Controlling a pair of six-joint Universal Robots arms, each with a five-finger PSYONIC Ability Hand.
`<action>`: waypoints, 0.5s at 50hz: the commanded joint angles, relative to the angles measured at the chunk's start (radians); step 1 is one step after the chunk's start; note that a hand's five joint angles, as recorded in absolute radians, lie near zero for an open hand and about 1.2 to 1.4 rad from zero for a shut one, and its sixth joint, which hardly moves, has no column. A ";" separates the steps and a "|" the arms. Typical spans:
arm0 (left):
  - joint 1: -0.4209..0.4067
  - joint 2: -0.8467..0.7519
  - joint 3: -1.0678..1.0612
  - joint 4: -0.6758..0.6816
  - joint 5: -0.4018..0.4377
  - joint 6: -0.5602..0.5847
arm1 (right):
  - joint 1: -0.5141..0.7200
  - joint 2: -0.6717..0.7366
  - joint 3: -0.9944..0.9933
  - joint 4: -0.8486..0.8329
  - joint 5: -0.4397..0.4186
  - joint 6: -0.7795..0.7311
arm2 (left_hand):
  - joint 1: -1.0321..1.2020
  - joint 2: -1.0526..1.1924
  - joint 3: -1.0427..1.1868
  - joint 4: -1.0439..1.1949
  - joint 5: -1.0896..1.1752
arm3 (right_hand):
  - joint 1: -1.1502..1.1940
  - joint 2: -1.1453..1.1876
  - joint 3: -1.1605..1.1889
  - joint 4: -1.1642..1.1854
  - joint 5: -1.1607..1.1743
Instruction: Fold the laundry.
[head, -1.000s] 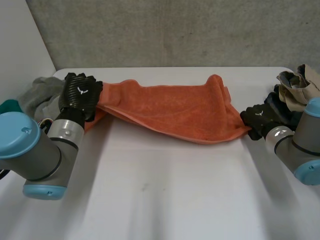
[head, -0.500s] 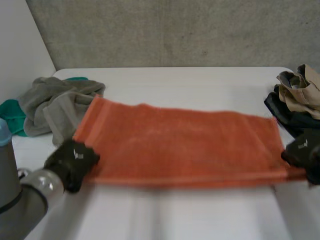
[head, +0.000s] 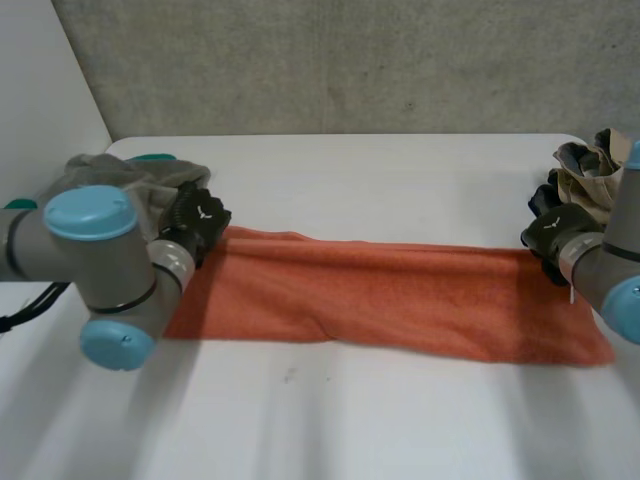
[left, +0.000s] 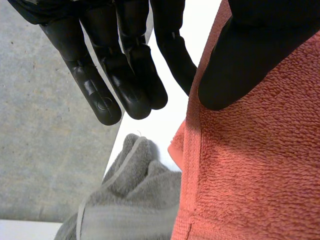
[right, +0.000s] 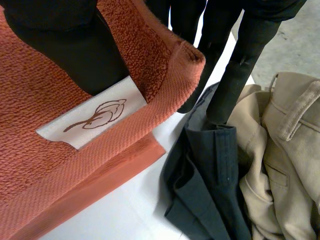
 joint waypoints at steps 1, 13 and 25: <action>-0.019 -0.116 0.156 0.041 0.001 -0.005 | -0.004 0.060 -0.020 -0.151 0.032 -0.007 | 0.235 0.199 0.204 0.193 0.254 | 0.277 0.221 0.210 0.200 0.229; -0.057 -0.306 0.385 0.066 0.003 0.003 | -0.004 0.137 -0.055 -0.309 0.065 -0.016 | 0.235 0.199 0.204 0.193 0.254 | -0.805 -0.862 -0.872 -0.883 -0.853; -0.114 -0.215 0.325 0.072 -0.006 -0.008 | 0.019 0.013 0.010 -0.315 0.062 0.050 | -0.983 -1.019 -1.014 -1.025 -0.964 | -0.945 -1.001 -1.012 -1.022 -0.992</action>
